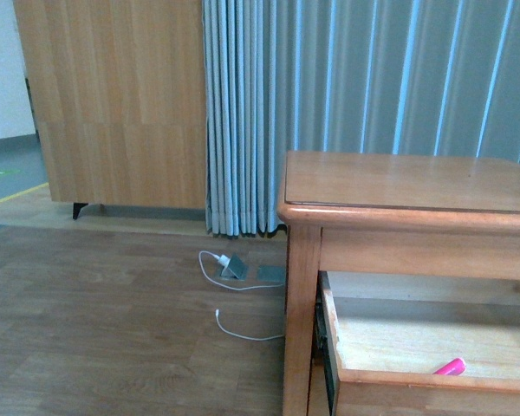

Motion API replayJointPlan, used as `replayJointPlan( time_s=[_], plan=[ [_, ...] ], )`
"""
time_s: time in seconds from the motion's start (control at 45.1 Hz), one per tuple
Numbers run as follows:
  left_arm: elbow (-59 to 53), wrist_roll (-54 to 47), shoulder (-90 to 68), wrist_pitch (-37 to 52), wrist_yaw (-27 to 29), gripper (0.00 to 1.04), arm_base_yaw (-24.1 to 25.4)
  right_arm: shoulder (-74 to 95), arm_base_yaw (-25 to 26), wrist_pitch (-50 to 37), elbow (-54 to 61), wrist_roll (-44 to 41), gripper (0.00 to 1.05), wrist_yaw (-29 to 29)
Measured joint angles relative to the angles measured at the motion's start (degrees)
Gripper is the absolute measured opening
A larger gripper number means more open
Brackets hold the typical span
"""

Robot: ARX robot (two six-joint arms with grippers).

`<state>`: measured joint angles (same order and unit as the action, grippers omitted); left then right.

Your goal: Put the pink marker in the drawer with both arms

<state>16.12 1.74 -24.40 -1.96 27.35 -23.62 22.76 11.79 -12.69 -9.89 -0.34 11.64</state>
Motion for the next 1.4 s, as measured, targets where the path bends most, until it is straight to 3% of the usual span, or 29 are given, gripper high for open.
replayJointPlan(
  time_s=[0.266,0.4,0.666,0.71,0.799,1.398],
  plan=[
    [-1.29,1.81,3.69,-1.07,-0.74,0.98,0.46,0.00,0.00,0.00,0.00,0.02,0.96,-0.02],
    [-6.67,-0.44,8.61,8.00,-10.56,0.71,5.92,0.00,0.00,0.00,0.00,0.02,0.96,-0.02],
    [-10.73,-1.27,19.10,1.97,-18.21,0.12,14.05,0.00,0.00,0.00,0.00,0.11,0.96,0.00],
    [-11.23,-1.20,19.91,1.55,-24.02,0.04,17.92,0.00,-0.04,0.00,0.00,0.13,0.96,-0.04],
    [-12.04,-1.42,20.72,1.55,-26.49,0.04,23.08,0.00,-0.04,0.00,0.00,0.13,0.96,-0.02],
    [-14.78,-1.49,24.17,1.73,-27.32,0.04,23.45,0.00,-0.04,0.00,0.04,0.15,0.96,-0.04]
  ],
)
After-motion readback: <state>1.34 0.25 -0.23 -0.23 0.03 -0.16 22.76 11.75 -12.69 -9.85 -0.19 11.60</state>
